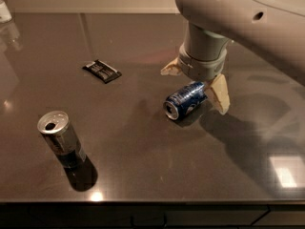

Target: Knock pepsi can over

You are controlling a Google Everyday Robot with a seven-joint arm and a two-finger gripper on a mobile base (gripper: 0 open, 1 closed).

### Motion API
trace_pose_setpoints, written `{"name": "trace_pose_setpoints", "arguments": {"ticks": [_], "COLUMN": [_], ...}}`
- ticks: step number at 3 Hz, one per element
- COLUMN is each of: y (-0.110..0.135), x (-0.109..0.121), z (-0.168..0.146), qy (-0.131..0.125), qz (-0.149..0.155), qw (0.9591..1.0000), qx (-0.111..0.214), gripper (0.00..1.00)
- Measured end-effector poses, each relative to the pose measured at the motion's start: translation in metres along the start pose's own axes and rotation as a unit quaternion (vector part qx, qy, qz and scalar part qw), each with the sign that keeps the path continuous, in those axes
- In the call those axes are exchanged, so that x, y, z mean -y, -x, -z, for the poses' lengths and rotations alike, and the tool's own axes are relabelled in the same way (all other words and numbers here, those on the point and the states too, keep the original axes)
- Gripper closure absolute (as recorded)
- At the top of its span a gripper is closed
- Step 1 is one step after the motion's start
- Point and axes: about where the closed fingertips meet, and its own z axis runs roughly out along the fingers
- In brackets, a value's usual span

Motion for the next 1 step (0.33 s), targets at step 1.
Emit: {"name": "trace_pose_setpoints", "arguments": {"ticks": [1], "y": [0.0], "x": [0.0], "z": [0.0], "qy": [0.0], "qz": [0.0], "qw": [1.0], "qx": [0.0], "gripper": [0.0]}}
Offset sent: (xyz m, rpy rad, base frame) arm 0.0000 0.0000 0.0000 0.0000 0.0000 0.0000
